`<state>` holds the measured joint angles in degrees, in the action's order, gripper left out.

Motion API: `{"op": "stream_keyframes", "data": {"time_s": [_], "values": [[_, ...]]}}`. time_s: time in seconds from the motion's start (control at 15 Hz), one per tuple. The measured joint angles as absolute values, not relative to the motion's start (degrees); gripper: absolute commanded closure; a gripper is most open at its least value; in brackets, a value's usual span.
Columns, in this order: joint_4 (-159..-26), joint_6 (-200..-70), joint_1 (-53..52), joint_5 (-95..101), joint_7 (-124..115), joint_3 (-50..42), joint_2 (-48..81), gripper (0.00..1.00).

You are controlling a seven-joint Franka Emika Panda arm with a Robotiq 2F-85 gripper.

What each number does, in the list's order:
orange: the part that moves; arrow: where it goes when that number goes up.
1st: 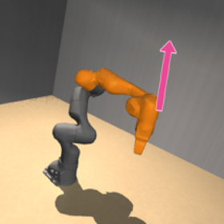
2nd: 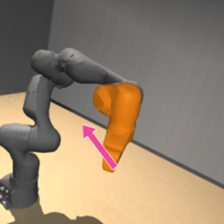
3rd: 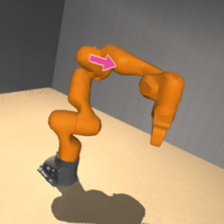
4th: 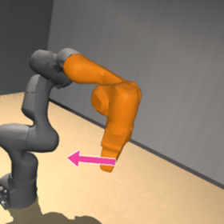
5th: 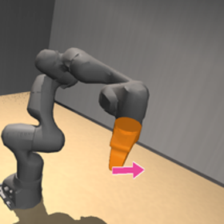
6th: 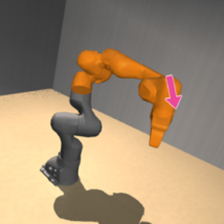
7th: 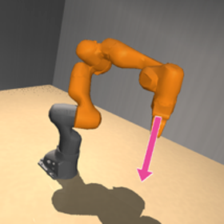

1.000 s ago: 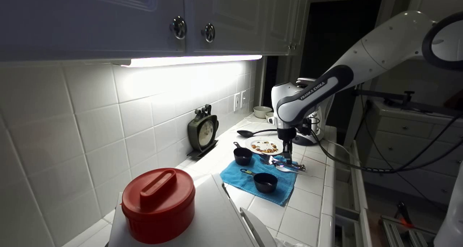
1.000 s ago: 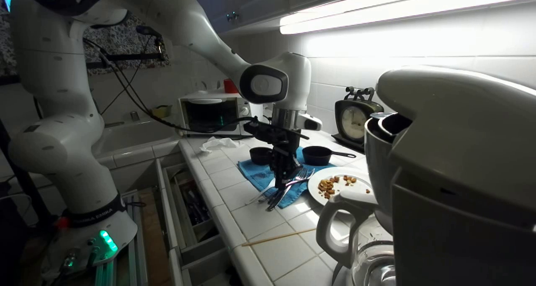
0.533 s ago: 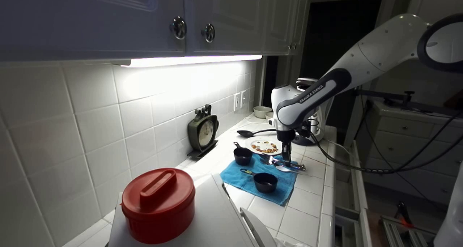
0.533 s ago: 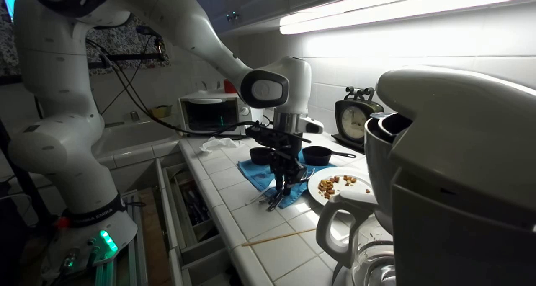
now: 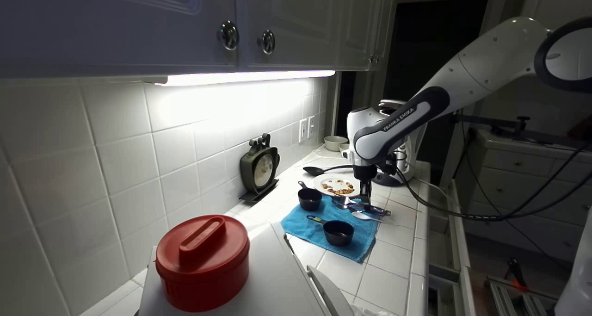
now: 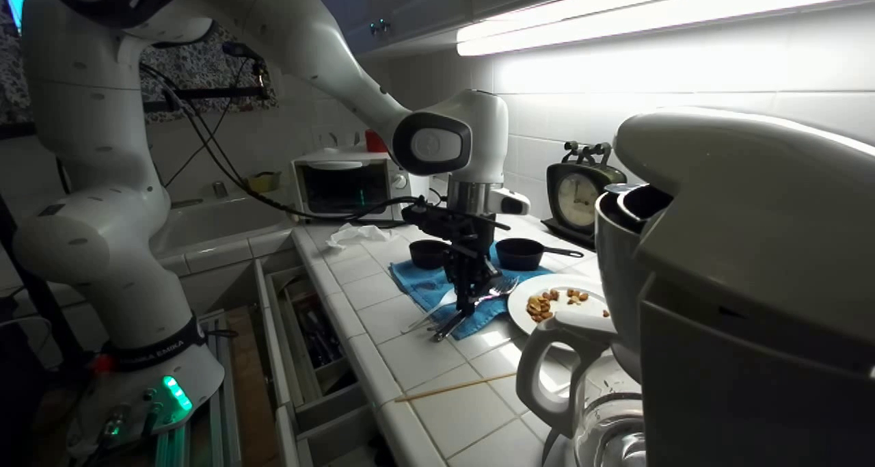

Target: Use on of the forks to stir the contents on the white plate

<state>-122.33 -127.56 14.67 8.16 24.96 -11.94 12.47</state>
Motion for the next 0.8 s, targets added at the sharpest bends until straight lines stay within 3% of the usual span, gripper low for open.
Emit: {"op": "stream_keyframes", "data": {"time_s": [0.07, 0.8], "values": [[-122.29, -127.56, 14.67, 8.19, 24.96, -11.95, 12.36, 0.97], [-122.18, -127.16, 14.96, 6.1, 30.72, -11.47, 11.99, 0.95]]}}
